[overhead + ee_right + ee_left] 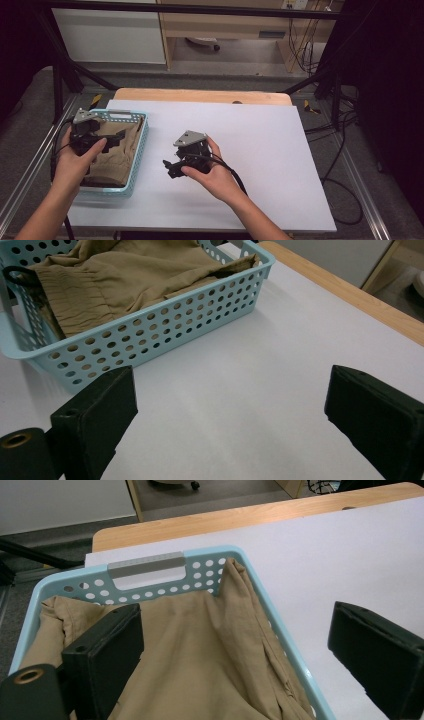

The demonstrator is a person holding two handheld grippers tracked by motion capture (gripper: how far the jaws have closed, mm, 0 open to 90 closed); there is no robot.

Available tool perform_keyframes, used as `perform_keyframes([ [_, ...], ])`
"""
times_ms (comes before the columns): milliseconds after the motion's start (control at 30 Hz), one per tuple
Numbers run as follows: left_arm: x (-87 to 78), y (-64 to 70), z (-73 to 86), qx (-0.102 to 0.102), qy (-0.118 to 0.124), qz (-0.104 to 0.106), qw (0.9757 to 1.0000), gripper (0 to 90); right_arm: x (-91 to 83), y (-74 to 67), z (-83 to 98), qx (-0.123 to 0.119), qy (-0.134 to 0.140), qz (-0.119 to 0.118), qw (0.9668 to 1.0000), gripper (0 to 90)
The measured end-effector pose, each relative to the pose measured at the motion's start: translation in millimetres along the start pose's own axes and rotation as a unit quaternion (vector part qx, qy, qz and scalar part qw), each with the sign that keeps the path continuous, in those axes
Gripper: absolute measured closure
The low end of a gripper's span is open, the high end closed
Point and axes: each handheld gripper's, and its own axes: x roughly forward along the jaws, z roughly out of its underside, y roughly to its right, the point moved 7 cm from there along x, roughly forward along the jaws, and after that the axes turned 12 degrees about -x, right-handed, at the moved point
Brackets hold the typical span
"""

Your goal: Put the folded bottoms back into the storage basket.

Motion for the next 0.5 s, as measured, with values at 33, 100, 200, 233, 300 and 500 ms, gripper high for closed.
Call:
perform_keyframes([
  [33, -0.5, 0.5, 0.2, -0.001, 0.001, 0.001, 1.0, 7.0, -0.9, 0.9, -0.1, -0.001, 0.001, 0.002, 1.0, 6.9],
  [100, -1.6, 1.2, 0.5, 0.0, 0.001, 0.002, 1.0, 6.3, -3.0, 3.4, 0.2, 0.0, 0.002, 0.003, 1.0, 6.9],
  [200, -2.6, 3.0, 1.3, 0.0, 0.004, 0.007, 1.0, 6.1, -6.7, 8.2, 0.9, 0.003, 0.007, 0.003, 1.0, 6.8],
  [233, -2.8, 3.5, 1.7, 0.0, 0.005, 0.008, 1.0, 5.9, -7.9, 10.0, 1.1, 0.004, 0.008, 0.002, 1.0, 6.8],
  [300, -3.2, 4.1, 2.3, 0.001, 0.005, 0.01, 0.9999, 5.9, -10.6, 13.4, 1.4, 0.006, 0.012, 0.002, 0.9999, 6.7],
  [500, -2.7, 5.8, 5.1, -0.002, 0.002, 0.011, 0.9999, 5.7, -15.7, 20.5, 5.3, 0.009, 0.014, -0.001, 0.9999, 7.3],
])
